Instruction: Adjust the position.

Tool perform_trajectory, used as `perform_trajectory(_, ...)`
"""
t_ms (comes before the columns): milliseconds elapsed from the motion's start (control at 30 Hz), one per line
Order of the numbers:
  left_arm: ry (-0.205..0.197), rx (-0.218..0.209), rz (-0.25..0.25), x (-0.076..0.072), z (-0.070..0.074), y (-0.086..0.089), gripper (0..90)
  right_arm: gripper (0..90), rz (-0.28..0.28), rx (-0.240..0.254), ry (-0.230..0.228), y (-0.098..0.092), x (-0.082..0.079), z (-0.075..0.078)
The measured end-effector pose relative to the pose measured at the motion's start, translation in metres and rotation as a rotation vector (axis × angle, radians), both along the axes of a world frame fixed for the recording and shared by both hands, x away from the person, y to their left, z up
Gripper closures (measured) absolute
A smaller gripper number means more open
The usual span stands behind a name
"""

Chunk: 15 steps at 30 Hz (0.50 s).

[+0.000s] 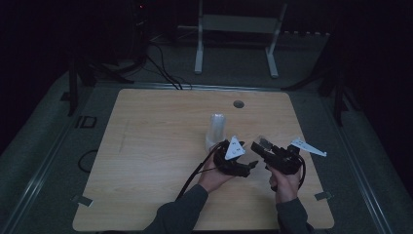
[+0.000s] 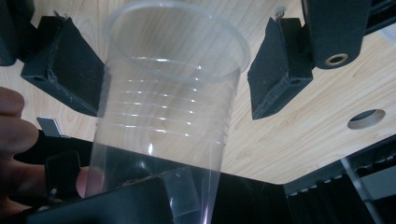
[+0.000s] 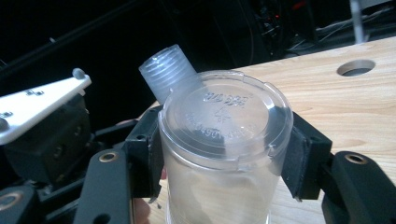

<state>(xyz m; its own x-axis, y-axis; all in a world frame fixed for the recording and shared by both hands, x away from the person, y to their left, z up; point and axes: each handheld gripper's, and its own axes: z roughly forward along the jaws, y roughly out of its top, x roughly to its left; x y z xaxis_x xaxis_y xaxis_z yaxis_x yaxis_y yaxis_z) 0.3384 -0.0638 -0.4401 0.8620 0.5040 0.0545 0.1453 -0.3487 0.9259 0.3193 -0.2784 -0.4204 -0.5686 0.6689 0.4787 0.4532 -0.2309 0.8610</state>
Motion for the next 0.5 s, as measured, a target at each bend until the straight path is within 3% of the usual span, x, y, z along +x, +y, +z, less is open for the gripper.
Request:
perform_trajectory(233,-0.005,-0.008,-0.005,0.0016,-0.0018,-0.0004,21.4,41.2,0.017,0.090,0.034,-0.0040,0.0032,-0.0060)
perform_trajectory(500,-0.011,-0.015,-0.006,0.0017,-0.0024,-0.0010,21.4,41.4,0.025,0.155,0.056,-0.0073,0.0046,-0.0091)
